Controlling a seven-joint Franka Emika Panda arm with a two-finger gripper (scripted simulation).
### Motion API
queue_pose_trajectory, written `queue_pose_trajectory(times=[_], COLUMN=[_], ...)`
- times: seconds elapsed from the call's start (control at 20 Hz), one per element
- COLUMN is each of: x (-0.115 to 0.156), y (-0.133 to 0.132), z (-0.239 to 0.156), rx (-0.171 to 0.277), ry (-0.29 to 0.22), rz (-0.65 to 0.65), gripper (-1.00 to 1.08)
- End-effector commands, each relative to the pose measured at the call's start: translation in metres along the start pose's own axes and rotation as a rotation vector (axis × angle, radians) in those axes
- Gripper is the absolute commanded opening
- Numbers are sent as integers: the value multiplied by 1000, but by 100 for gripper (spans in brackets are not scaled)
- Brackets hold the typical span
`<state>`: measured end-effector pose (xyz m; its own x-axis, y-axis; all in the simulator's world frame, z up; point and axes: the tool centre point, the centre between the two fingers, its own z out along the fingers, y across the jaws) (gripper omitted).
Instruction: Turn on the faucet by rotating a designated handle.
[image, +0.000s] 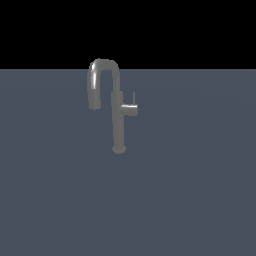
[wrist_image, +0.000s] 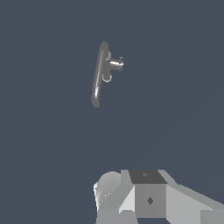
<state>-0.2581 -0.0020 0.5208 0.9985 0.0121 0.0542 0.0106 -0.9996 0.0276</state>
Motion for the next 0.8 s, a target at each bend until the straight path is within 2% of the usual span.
queue_pose_trajectory(times=[0.0,0.4,0.75], x=[0,9,31], y=[0,-1,-2], z=[0,2,9], rx=[0,25,89], ry=[0,-23,-83], rz=[0,27,96], gripper=[-100,-100,-100])
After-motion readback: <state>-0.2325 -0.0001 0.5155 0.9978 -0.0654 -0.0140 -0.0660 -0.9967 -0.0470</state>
